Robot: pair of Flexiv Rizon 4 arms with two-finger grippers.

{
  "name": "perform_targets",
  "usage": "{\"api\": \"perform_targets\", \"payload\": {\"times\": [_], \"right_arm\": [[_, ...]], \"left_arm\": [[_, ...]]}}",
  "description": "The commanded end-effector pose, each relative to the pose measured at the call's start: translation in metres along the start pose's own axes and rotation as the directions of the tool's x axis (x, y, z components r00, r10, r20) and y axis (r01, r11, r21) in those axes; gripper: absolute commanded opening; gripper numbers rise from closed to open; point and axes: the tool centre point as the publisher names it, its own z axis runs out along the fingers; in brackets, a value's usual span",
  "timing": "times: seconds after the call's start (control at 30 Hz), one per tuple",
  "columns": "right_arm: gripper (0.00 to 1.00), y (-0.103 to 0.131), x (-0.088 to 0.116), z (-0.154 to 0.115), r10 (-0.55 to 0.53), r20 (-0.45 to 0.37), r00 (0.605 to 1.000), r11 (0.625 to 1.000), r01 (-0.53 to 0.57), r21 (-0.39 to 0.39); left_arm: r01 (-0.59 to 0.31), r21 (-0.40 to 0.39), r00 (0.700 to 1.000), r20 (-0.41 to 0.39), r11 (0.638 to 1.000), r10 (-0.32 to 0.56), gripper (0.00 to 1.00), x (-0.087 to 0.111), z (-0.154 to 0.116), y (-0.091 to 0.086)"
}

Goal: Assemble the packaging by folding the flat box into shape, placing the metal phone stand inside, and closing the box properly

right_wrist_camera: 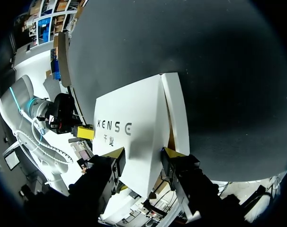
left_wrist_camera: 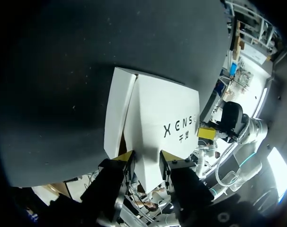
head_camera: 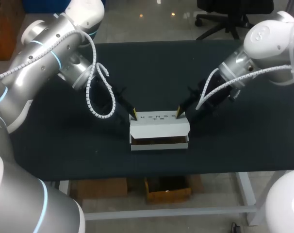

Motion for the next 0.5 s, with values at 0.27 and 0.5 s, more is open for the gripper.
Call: {"api": "perform_targets", "payload": {"times": [0.27, 0.5], "right_arm": [[0.49, 0.007, -0.006, -0.001, -0.003, -0.004, 1.0, 1.0, 0.003, 0.008], [0.49, 0.013, -0.004, -0.004, -0.015, 0.001, 1.0, 1.0, 0.015, 0.007]], "left_arm": [[-0.018, 0.006, 1.0, 0.026, 1.0, 0.018, 0.36, -0.002, 0.001, -0.003], [-0.04, 0.024, 0.998, 0.045, 0.999, 0.039, 0.38, -0.002, 0.001, -0.003]]}}
